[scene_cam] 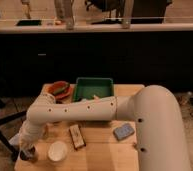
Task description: Place towel in metal cup
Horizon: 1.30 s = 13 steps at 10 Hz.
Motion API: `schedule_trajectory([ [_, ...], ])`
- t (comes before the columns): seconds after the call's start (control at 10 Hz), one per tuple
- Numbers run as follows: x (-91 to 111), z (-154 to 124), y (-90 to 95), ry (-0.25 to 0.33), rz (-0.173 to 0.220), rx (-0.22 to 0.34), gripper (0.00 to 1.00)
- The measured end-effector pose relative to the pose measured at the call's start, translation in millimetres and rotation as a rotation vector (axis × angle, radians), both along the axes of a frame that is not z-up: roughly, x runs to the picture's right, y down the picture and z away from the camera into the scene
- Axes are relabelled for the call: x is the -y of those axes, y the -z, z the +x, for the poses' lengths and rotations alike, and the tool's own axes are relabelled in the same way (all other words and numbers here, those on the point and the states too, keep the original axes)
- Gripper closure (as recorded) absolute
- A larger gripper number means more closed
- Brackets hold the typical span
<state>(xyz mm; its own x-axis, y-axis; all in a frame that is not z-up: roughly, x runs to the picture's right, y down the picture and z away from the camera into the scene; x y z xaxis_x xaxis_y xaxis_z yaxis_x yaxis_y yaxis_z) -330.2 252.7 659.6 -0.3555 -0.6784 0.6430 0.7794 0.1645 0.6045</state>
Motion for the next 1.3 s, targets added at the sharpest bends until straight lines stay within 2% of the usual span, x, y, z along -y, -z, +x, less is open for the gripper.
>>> schedule_trajectory([
  [0.5, -8, -10, -2.2, 0.013, -0.008, 0.009, 1.0],
  [1.3, -13, -7, 1.2, 0.046, -0.027, 0.0, 1.0],
])
